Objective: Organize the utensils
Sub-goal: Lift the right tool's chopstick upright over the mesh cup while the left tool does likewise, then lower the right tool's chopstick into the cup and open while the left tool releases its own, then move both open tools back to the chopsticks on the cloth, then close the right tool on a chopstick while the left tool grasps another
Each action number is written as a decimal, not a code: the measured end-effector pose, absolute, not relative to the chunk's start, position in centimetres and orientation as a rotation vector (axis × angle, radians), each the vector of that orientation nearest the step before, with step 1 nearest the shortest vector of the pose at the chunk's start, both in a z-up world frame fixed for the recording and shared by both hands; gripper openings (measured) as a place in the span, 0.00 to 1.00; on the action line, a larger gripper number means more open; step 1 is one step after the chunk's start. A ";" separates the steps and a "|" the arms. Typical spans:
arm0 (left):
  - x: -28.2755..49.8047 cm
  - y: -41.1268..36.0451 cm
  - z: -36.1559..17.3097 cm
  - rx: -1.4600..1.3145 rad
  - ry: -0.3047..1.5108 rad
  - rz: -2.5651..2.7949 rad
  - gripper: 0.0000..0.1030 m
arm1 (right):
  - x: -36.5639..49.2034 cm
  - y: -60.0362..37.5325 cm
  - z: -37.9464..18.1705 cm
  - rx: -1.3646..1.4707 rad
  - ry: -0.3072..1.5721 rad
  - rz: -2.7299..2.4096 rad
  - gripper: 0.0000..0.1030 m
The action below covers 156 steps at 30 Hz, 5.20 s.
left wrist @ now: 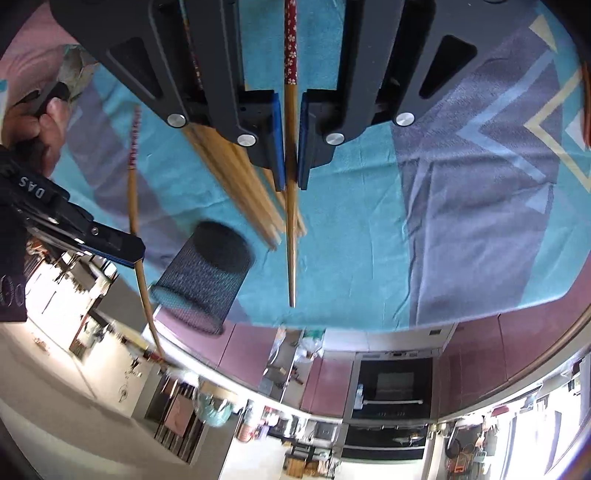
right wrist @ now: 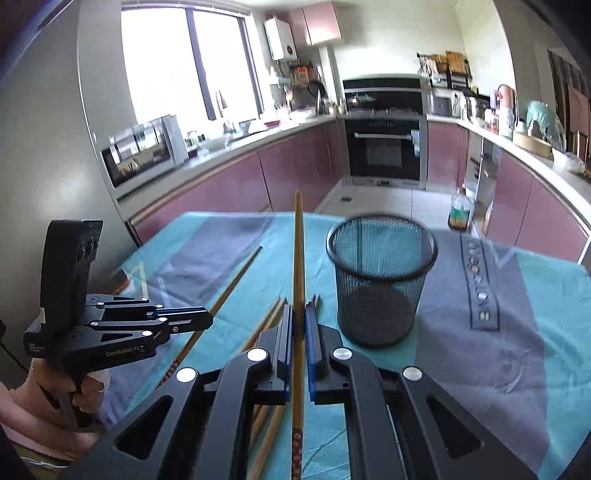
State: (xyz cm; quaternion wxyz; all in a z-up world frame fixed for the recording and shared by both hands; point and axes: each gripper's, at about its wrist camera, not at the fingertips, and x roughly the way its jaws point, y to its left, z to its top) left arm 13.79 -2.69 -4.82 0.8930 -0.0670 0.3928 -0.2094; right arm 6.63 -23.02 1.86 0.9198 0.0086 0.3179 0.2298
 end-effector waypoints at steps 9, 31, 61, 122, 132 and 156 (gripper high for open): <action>13.1 -0.7 4.0 -0.238 0.615 -0.561 0.07 | 6.2 -25.9 7.5 0.064 0.480 0.476 0.05; 22.3 -11.6 13.5 -0.179 0.524 -0.634 0.07 | 14.0 -28.6 10.1 0.017 0.490 0.413 0.05; 24.5 -12.1 4.7 -0.090 0.601 -0.487 0.34 | 17.2 -27.8 5.4 0.079 0.626 0.358 0.32; 13.8 -6.6 -9.2 0.058 0.926 -0.448 0.20 | 9.5 -19.4 -6.3 -0.123 0.906 0.409 0.22; 14.5 -6.7 -9.5 0.042 0.926 -0.416 0.13 | 10.5 -19.2 -6.4 -0.081 0.907 0.409 0.10; 13.6 -6.4 -8.0 -0.020 0.898 -0.428 0.07 | 8.9 -21.8 -3.8 0.036 0.830 0.501 0.05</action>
